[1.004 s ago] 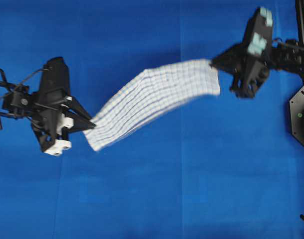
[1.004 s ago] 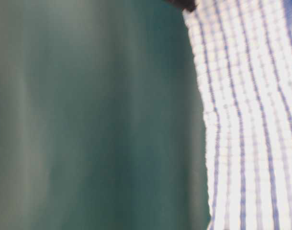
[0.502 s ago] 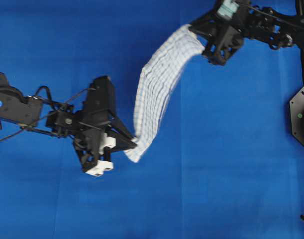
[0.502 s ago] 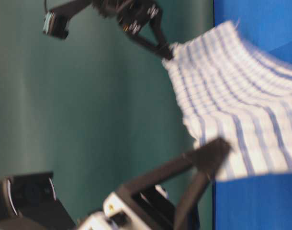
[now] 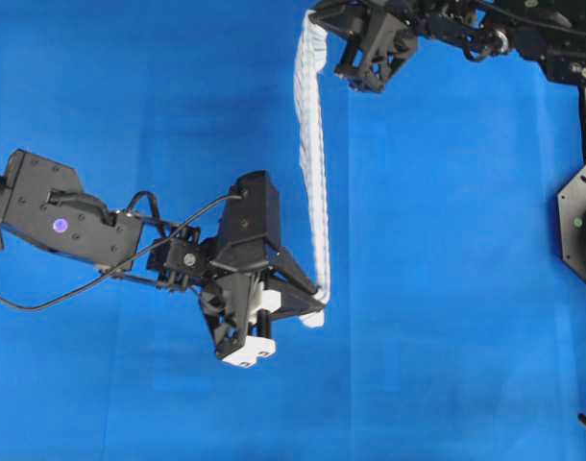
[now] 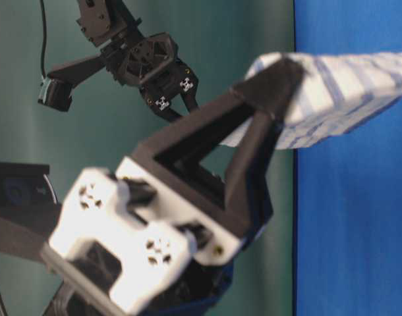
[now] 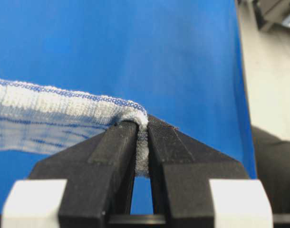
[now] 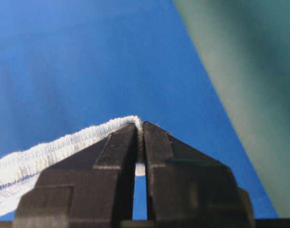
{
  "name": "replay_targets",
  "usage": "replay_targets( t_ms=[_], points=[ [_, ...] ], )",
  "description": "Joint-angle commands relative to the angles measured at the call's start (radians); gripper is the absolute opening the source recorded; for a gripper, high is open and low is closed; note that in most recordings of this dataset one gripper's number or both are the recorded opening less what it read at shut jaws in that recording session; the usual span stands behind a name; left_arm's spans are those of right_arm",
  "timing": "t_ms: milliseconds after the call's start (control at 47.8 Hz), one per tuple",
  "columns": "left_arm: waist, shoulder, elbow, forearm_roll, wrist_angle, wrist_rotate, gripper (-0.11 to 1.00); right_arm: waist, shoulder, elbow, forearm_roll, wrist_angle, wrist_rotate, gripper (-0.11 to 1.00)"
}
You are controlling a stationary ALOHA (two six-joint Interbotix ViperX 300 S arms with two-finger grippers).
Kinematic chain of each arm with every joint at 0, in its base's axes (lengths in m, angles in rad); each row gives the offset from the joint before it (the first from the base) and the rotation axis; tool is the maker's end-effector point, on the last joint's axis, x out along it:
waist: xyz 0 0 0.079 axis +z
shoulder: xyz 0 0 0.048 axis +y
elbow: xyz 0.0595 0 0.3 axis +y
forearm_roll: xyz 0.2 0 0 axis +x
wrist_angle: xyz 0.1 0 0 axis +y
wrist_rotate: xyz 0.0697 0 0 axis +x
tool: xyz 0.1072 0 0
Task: Fold the blue towel.
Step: 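Lift the towel strip and rotate it vertical, right gripper moving to top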
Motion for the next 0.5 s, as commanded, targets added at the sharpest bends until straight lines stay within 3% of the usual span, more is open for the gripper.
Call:
replay_targets(
  t_ms=[0, 481],
  points=[
    [-0.023, 0.003, -0.043, -0.002, -0.031, 0.002, 0.04, -0.008, -0.012, -0.028, -0.003, -0.002, -0.002, -0.03],
    [-0.023, 0.091, -0.038, 0.0, -0.199, 0.023, 0.04, -0.008, -0.054, 0.032, -0.003, 0.048, 0.002, -0.03]
  ],
)
